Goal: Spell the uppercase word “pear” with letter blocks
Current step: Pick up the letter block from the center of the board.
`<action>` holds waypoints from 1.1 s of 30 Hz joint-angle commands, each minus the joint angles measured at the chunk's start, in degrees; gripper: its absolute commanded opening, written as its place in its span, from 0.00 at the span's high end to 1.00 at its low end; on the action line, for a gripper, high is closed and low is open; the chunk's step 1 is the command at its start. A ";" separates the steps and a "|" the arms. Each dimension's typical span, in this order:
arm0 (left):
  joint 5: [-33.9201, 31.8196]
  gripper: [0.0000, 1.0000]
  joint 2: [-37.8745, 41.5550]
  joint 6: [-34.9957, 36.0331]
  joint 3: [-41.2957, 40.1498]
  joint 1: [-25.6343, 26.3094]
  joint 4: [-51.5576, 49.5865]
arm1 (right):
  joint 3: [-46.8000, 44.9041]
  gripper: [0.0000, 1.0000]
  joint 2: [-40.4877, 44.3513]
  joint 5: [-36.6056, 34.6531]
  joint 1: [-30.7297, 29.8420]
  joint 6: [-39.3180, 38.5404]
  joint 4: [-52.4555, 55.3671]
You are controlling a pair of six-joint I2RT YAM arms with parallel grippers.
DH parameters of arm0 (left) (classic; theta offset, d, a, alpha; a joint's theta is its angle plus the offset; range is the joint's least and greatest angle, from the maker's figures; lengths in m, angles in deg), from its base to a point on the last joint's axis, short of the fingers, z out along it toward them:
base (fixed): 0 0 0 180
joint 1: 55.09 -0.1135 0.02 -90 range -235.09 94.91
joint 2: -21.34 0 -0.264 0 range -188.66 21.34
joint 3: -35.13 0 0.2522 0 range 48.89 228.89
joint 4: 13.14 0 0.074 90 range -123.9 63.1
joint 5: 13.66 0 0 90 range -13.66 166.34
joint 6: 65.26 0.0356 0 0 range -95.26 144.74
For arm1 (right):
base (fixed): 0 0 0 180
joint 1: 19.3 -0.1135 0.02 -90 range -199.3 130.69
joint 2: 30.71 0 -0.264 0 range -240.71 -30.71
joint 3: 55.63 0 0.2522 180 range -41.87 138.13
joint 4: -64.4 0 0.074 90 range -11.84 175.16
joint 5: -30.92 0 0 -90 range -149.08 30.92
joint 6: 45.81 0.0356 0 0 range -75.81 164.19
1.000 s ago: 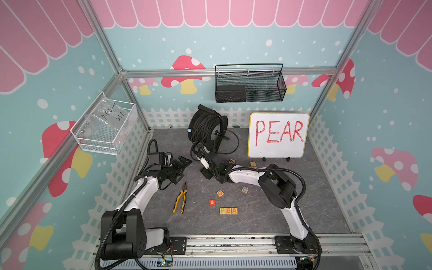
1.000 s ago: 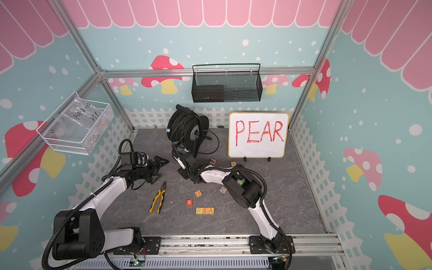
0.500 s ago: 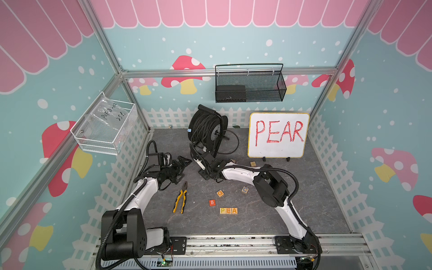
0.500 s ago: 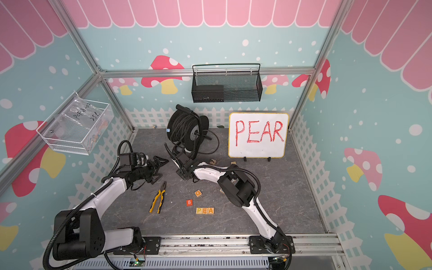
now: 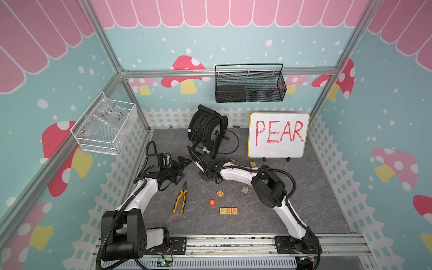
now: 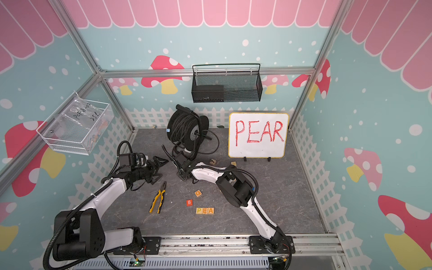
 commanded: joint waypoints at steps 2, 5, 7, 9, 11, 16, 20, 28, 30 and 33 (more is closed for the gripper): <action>0.67 0.01 1.12 -0.71 -0.78 -0.76 1.14 | 1.98 0.58 -1.47 -0.68 -0.41 -0.09 2.20; 0.68 0.01 1.13 -0.83 -0.91 -0.84 1.19 | 2.24 0.62 -1.50 -0.74 -0.42 0.66 2.67; 0.67 0.01 1.14 -0.93 -1.08 -0.90 1.40 | 2.25 0.65 -1.38 -0.41 -0.48 1.39 2.84; 0.67 0.01 1.25 -0.94 -1.09 -0.85 1.45 | 2.33 0.67 -1.32 -0.20 -0.43 2.09 3.07; 0.67 0.01 1.37 -0.96 -1.18 -0.94 1.65 | 2.33 0.68 -1.06 -0.37 -0.47 3.19 3.27; 1.09 0.01 1.42 -1.69 -1.83 -1.09 2.84 | 1.86 0.70 1.30 -1.68 -0.44 5.26 3.79; 1.64 0.01 1.56 -1.99 -2.22 -1.11 3.55 | -0.80 0.70 5.14 -3.48 -0.48 7.35 3.78; 2.08 0.01 2.72 -1.27 -1.80 2.46 4.51 | -11.88 0.70 17.16 -6.03 -0.40 14.63 3.44; 2.07 0.01 2.81 -0.41 -1.00 5.40 4.40 | -15.15 0.70 20.50 -5.83 -0.39 17.40 3.49; 1.57 0.00 2.88 2.64 1.32 10.82 2.13 | -21.76 0.70 27.39 -4.32 -0.40 22.39 3.01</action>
